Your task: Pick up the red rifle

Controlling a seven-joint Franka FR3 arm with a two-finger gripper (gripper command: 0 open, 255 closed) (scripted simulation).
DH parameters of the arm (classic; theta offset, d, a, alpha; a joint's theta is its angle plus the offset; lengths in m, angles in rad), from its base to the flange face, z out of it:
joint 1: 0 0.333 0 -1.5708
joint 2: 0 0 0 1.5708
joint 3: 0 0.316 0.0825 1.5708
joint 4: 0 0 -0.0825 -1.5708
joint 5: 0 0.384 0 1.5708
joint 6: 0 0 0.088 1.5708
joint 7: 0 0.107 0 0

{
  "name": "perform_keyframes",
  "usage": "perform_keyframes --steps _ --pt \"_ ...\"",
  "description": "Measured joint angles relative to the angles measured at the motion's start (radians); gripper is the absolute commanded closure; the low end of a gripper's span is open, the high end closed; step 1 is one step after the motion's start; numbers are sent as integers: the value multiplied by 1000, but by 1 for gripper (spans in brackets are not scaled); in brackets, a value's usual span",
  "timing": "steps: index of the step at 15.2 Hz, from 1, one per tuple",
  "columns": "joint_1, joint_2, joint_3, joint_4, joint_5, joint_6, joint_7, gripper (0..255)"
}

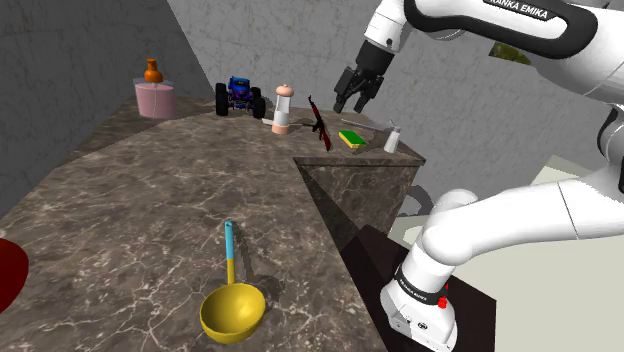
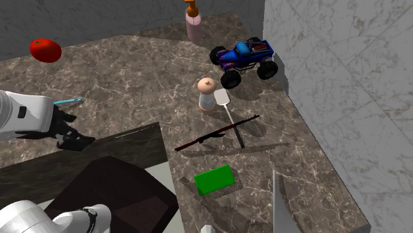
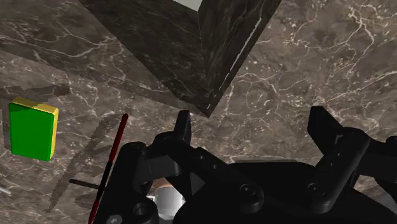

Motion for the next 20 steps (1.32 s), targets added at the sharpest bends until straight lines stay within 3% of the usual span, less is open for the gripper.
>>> perform_keyframes --steps 10,20 --pt "-68 221 -48 41 -50 182 12 0" --pt "-140 511 -111 182 -89 340 39 0"
